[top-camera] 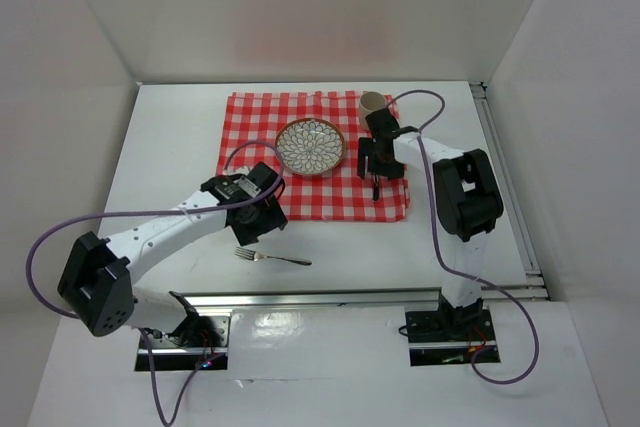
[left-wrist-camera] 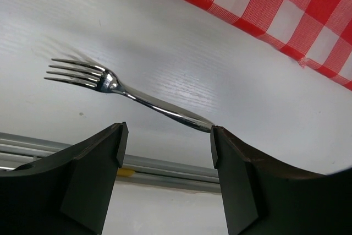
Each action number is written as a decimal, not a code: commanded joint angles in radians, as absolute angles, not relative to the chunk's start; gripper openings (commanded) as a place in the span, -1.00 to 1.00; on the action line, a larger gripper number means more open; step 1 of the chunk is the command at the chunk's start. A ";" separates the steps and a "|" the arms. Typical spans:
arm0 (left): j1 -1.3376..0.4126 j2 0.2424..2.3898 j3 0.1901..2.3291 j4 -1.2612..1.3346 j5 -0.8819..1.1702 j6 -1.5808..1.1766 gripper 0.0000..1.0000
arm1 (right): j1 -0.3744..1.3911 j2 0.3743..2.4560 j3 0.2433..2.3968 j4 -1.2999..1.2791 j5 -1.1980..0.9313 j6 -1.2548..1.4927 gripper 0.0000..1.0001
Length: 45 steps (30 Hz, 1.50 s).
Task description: Set the dinner table for one person
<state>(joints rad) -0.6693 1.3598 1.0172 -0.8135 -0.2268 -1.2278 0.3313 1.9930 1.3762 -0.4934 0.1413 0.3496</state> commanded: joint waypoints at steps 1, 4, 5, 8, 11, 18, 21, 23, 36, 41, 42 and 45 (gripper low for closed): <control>-0.689 1.378 1.048 -0.859 -0.225 -1.308 0.58 | 0.331 1.959 1.433 -0.472 0.146 0.333 0.73; -0.698 1.378 1.025 -0.868 -0.204 -1.364 0.58 | 0.342 1.902 1.433 -0.491 0.158 0.324 1.00; -0.698 1.378 1.025 -0.879 -0.192 -1.418 0.58 | 0.351 1.884 1.433 -0.491 0.167 0.324 1.00; -0.718 1.352 0.990 -0.905 -0.179 -1.575 0.52 | 0.351 1.803 1.422 -0.502 0.167 0.324 1.00; -0.741 1.330 0.916 -0.887 -0.167 -1.739 0.46 | 0.362 1.726 1.397 -0.512 0.167 0.324 1.00; -0.762 1.414 0.985 -0.980 -0.251 -1.930 0.46 | 0.403 1.579 1.356 -0.572 0.140 0.315 1.00; -0.762 1.446 0.996 -0.992 -0.261 -2.005 0.48 | 0.403 1.529 1.344 -0.594 0.129 0.314 1.00; -0.775 1.466 0.996 -1.006 -0.261 -2.042 0.48 | 0.403 1.509 1.335 -0.603 0.101 0.314 1.00; -0.807 1.594 0.963 -0.930 -0.265 -2.171 0.42 | 0.436 1.425 1.292 -0.634 0.054 0.325 1.00; -0.807 1.632 0.939 -0.878 -0.276 -2.204 0.40 | 0.445 1.416 1.292 -0.643 0.054 0.316 1.00; -0.807 1.632 0.939 -0.867 -0.276 -2.204 0.40 | 0.445 1.407 1.281 -0.643 0.054 0.316 1.00; -0.807 1.655 0.914 -0.834 -0.267 -2.214 0.32 | 0.454 1.407 1.281 -0.643 0.054 0.316 1.00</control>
